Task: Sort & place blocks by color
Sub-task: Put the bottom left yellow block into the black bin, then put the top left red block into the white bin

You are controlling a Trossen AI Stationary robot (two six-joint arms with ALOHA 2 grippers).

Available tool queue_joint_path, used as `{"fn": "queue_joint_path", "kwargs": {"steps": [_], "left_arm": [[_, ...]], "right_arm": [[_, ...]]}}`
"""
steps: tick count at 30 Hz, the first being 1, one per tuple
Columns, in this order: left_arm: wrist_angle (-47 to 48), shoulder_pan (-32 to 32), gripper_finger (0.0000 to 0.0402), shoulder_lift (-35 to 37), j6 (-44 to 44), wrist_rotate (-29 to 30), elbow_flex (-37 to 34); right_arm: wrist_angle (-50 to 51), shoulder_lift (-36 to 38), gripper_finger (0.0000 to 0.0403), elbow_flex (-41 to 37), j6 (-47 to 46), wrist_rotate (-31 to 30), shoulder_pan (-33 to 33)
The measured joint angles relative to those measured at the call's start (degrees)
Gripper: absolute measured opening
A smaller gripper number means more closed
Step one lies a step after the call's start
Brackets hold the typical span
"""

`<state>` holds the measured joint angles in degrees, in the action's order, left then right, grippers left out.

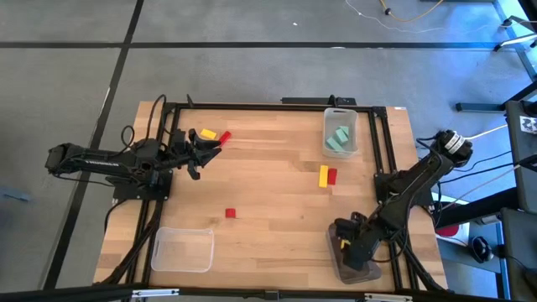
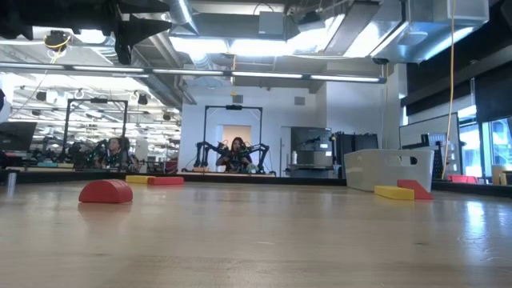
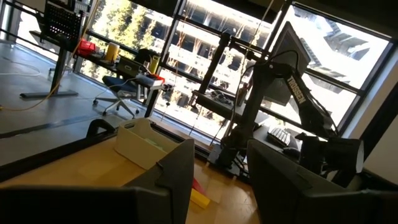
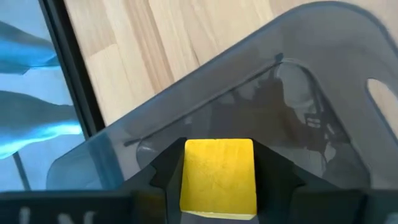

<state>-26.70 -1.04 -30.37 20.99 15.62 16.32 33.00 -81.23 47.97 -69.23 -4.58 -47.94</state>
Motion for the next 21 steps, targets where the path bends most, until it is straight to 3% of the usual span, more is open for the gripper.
{"fn": "queue_joint_path", "kwargs": {"steps": [7,15,21], "left_arm": [[0.0,0.0,0.0139,0.0,0.0,0.0,0.0],[0.0,0.0,0.0139,0.0,0.0,0.0,0.0],[0.0,0.0,0.0139,0.0,0.0,0.0,0.0]], "right_arm": [[0.7,0.0,0.0141,0.0,0.0,-0.3,0.0],[0.7,0.0,0.0207,0.0,0.5,0.3,0.0],[2.2,2.5,0.0215,0.0,3.6,7.9,0.7]]}}
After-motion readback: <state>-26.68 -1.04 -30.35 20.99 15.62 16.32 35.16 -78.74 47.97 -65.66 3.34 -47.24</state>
